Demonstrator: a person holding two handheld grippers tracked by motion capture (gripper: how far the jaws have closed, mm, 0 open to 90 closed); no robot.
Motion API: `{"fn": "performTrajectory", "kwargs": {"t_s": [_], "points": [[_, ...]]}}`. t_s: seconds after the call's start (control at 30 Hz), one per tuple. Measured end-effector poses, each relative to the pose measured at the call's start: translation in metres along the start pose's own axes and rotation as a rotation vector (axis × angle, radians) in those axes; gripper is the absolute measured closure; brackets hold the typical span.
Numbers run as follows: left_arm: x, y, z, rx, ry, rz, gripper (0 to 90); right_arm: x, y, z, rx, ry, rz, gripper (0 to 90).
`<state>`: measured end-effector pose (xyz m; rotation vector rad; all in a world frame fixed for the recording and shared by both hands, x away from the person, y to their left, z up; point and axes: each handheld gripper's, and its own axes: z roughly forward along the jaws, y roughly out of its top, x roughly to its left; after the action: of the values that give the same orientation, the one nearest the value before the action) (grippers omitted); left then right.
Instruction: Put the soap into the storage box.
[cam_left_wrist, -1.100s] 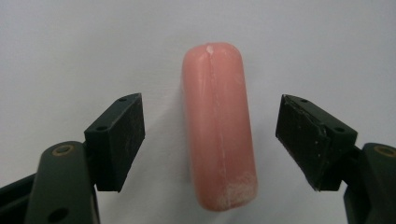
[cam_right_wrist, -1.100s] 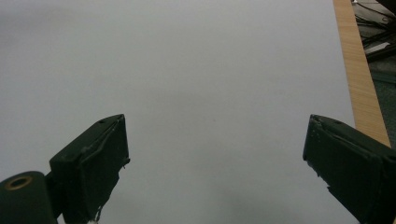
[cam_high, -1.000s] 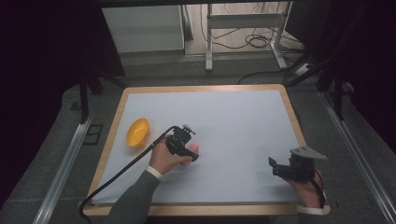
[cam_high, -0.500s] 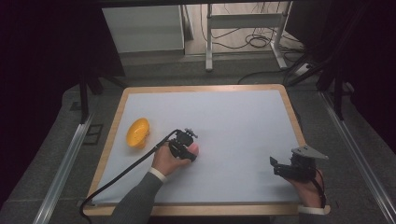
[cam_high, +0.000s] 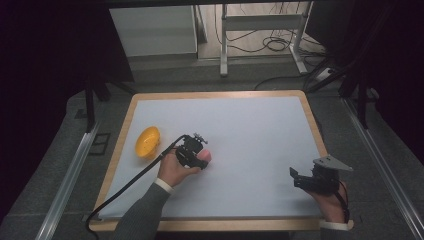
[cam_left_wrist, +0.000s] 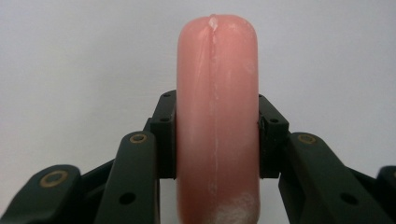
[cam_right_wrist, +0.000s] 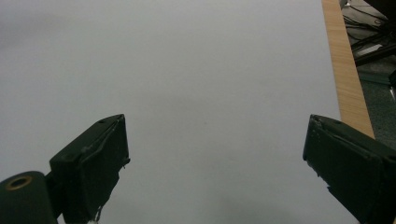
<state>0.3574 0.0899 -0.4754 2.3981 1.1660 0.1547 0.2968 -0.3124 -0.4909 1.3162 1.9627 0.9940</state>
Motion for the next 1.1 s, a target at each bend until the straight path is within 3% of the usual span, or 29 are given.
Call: {"fn": "performTrajectory", "kwargs": {"t_s": [0.33, 0.7, 1.1], "points": [[0.014, -0.004, -0.029, -0.061, 0.013, -0.014, 59.9, 0.002, 0.000, 0.002, 0.010, 0.001, -0.010, 6.6], [0.045, -0.018, -0.060, -0.101, 0.042, -0.072, 60.0, 0.004, 0.000, 0.002, 0.011, 0.002, -0.013, 6.6], [0.071, -0.026, -0.074, -0.122, 0.070, -0.128, 60.0, 0.004, -0.001, 0.004, 0.020, -0.002, -0.013, 6.6]]}}
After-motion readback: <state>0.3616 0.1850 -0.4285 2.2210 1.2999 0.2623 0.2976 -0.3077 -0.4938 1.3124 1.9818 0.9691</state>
